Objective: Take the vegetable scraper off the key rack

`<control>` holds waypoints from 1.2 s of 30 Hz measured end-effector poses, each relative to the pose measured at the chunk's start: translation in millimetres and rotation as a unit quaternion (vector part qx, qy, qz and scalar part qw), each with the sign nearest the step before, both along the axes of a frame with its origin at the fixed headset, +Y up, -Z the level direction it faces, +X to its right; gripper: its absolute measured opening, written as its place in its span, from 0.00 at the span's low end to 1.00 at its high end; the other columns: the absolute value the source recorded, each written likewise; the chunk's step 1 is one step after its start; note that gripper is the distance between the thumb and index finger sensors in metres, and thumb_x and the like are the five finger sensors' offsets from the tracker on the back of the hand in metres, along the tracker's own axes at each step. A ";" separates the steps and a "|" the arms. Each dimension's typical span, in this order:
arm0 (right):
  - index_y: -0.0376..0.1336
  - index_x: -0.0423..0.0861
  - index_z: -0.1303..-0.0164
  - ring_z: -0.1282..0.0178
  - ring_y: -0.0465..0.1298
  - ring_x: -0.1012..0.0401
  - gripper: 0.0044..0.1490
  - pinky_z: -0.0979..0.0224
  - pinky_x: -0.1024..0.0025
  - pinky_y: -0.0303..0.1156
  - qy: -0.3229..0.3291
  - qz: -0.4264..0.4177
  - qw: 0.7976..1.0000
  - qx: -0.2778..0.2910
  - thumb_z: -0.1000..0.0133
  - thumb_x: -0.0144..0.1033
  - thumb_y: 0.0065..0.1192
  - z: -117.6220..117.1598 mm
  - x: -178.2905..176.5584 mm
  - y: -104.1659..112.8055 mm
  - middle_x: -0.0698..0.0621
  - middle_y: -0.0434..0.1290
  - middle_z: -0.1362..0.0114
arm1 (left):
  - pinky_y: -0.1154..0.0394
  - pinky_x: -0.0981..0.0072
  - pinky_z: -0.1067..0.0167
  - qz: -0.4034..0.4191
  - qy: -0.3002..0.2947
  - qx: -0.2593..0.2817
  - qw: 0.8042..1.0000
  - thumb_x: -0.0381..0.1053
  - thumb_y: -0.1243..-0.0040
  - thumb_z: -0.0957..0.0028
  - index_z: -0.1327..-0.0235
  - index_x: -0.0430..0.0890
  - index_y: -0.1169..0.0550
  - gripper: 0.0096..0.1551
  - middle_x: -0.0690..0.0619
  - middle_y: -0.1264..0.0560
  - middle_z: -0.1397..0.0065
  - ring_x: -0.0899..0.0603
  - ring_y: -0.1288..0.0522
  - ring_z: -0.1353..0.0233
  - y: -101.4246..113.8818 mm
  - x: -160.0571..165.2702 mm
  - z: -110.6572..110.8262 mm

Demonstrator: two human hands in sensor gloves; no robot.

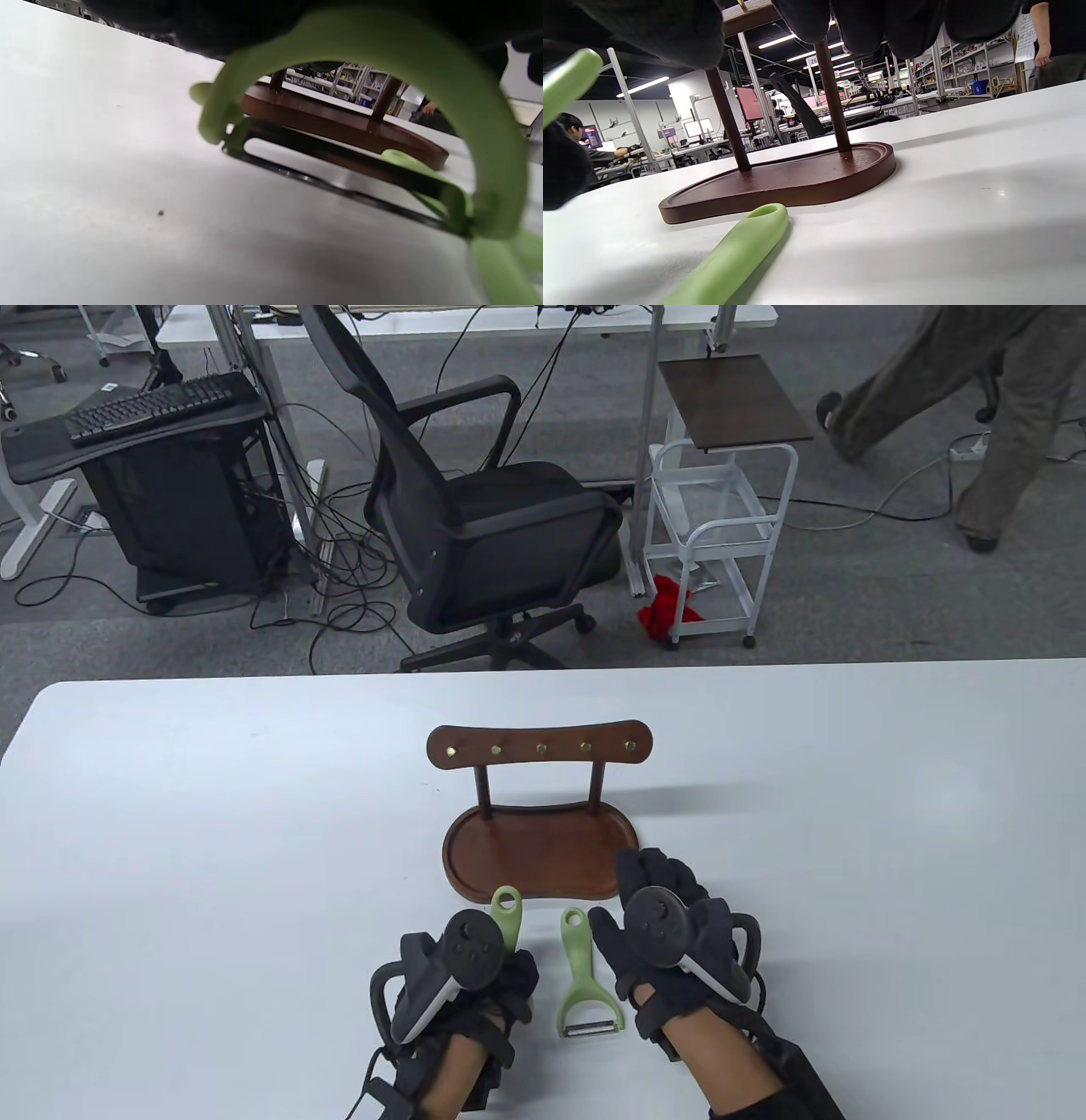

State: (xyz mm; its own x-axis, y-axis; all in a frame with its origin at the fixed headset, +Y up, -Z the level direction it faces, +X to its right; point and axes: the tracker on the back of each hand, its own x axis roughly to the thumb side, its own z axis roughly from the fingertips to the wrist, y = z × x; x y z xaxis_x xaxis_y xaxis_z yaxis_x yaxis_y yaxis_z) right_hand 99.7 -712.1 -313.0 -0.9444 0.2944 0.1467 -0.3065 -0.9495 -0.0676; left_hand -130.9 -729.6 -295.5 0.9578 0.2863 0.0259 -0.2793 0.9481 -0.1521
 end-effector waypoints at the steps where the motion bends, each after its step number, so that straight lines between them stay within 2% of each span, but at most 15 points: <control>1: 0.51 0.43 0.21 0.23 0.60 0.35 0.48 0.30 0.33 0.61 0.000 0.002 1.000 -0.002 0.45 0.57 0.59 0.0 -0.3 -0.2 0.36 0.56 0.18 | 0.20 0.47 0.61 -0.003 -0.001 -0.013 1.000 0.63 0.35 0.50 0.32 0.40 0.28 0.40 0.44 0.22 0.46 0.44 0.18 0.63 -2.8 1.4 -1.9; 5: 0.51 0.43 0.21 0.23 0.59 0.35 0.48 0.30 0.33 0.61 0.002 0.007 1.000 -0.008 0.45 0.57 0.59 0.0 -2.1 -0.7 0.36 0.56 0.18 | 0.20 0.47 0.61 -0.023 0.001 -0.032 0.999 0.63 0.34 0.49 0.28 0.39 0.30 0.43 0.43 0.22 0.46 0.44 0.18 0.63 -11.6 3.9 -8.7; 16: 0.51 0.42 0.21 0.23 0.59 0.35 0.48 0.30 0.33 0.61 0.003 0.002 1.000 -0.017 0.45 0.57 0.58 0.1 -1.5 -0.2 0.36 0.56 0.18 | 0.19 0.49 0.63 -0.044 0.014 -0.070 0.997 0.62 0.30 0.50 0.29 0.36 0.29 0.45 0.45 0.21 0.46 0.46 0.17 0.65 -27.0 5.9 -15.3; 36: 0.51 0.43 0.21 0.23 0.59 0.35 0.48 0.30 0.33 0.61 0.014 0.001 1.000 -0.015 0.45 0.57 0.58 2.4 -3.1 2.6 0.36 0.55 0.18 | 0.18 0.50 0.64 -0.078 0.015 -0.048 0.996 0.60 0.26 0.50 0.31 0.35 0.28 0.43 0.45 0.21 0.47 0.47 0.17 0.66 -28.9 14.2 -15.3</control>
State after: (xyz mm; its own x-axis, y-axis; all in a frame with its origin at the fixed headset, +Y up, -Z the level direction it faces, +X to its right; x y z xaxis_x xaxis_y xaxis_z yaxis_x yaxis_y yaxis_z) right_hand 96.6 -709.5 -310.6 -0.9403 0.2981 0.1641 -0.3068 -0.9513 -0.0295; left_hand -116.7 -758.5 -310.8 0.9908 0.1331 -0.0237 -0.1349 0.9618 -0.2383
